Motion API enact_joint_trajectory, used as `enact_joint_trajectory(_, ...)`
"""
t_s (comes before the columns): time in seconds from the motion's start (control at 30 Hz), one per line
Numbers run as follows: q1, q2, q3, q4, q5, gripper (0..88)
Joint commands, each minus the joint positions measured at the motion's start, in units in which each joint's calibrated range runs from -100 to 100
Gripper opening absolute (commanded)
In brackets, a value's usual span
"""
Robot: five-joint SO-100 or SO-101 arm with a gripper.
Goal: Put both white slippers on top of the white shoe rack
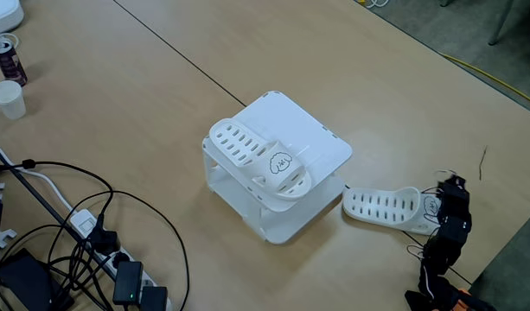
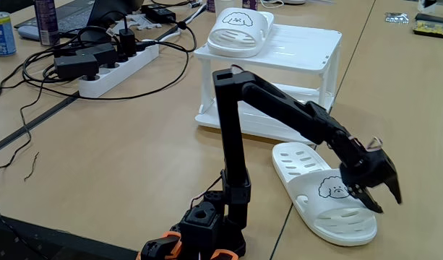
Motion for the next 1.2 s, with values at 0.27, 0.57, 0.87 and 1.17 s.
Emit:
enact_joint_trajectory(0.27,2.0,0.8,2.5,0.1,0.4,12.8)
enact_joint_trajectory(0.57,-3.5,-12.9,18.5,0.3,0.4,12.9)
enact_joint_trajectory(0.87,-16.8,-30.3,32.2,0.5,0.4,12.9)
enact_joint_trajectory(1.17,-25.2,-34.7,35.9,0.5,0.4,12.3)
